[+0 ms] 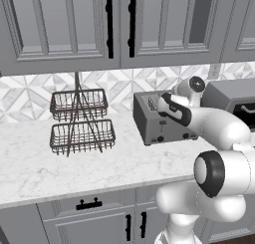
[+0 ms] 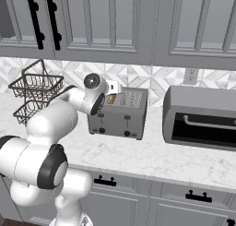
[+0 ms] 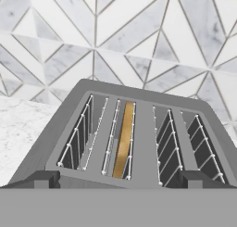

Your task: Start the toaster. Once the lever pops up, take the bread to the plate on the dining counter.

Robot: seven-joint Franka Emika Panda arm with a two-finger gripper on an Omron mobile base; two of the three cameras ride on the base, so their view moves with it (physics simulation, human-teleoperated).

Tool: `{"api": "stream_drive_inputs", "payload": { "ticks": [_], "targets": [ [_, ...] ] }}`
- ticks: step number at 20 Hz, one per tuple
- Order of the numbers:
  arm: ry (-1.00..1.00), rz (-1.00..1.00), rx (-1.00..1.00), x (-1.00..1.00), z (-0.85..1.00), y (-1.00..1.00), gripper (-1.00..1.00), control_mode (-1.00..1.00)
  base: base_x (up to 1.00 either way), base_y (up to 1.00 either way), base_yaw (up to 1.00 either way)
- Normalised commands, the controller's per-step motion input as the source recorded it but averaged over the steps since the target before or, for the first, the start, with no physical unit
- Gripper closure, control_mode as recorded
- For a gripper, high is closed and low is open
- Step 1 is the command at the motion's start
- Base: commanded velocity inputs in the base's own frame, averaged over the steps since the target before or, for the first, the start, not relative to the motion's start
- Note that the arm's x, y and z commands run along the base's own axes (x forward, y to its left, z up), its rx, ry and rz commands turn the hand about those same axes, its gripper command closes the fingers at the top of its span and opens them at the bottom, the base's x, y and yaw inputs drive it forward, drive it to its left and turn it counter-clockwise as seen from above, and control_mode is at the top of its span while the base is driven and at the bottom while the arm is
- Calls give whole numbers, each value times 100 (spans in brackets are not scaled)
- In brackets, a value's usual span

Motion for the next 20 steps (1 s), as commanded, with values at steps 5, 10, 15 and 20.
{"api": "stream_drive_inputs", "payload": {
  "ticks": [5, 10, 15, 20],
  "targets": [
    [0, 0, 0, 0, 0, 0, -100, -100, 0, 0, 0],
    [0, 0, 0, 0, 0, 0, -100, -100, 0, 0, 0],
    [0, 0, 0, 0, 0, 0, -100, -100, 0, 0, 0],
    [0, 0, 0, 0, 0, 0, -100, -100, 0, 0, 0]
  ]
}}
